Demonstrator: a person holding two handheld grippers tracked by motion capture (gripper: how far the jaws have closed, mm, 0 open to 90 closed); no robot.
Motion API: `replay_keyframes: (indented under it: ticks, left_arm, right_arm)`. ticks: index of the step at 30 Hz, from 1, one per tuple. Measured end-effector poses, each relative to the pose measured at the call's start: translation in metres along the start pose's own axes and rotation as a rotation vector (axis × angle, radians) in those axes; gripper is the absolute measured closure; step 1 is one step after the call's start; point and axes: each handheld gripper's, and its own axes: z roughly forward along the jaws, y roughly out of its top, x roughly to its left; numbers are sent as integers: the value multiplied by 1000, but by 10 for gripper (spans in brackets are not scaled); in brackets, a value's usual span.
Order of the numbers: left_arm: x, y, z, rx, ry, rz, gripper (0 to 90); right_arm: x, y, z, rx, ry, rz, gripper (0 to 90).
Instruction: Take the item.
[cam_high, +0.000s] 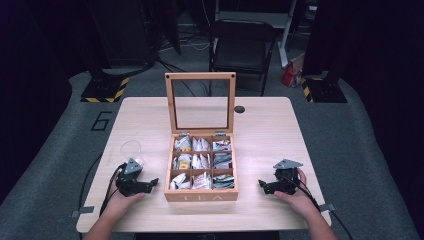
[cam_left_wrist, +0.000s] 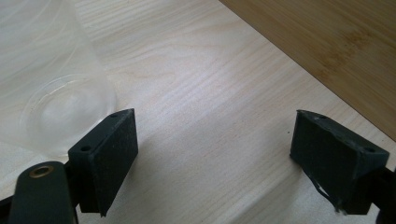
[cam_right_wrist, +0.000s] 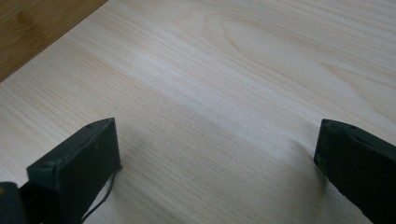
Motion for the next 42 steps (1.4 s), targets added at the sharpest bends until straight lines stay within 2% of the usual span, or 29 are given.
replay_keyframes:
  ticks: [16, 17, 23, 28, 31, 32, 33, 36, 40, 42]
  left_arm:
    - [0, 0, 0, 0, 2, 5, 150]
    - [1, 0, -1, 2, 5, 19, 151]
    - [0, 0, 0, -1, 6, 5, 156]
    - [1, 0, -1, 2, 4, 16, 161]
    - [1, 0, -1, 0, 8, 12, 176]
    - [-1, 0, -1, 0, 5, -16, 185]
    - [-2, 1, -2, -1, 7, -20, 196]
    - [-2, 4, -5, 9, -11, -26, 207]
    - [-7, 8, -11, -29, -14, -27, 236]
    - [-10, 11, -18, -46, -48, -48, 266]
  right_arm:
    - [0, 0, 0, -2, 0, 0, 0]
    - [0, 0, 0, 0, 0, -1, 0]
    - [0, 0, 0, 0, 0, -1, 0]
    - [0, 0, 0, -1, -1, 1, 0]
    - [0, 0, 0, -1, -1, 1, 0]
    - [0, 0, 0, 0, 0, 1, 0]
    - [0, 0, 0, -1, 0, 0, 0]
    - [0, 0, 0, 0, 0, 0, 0]
    - [0, 0, 0, 0, 0, 0, 0]
    - [0, 0, 0, 0, 0, 0, 0]
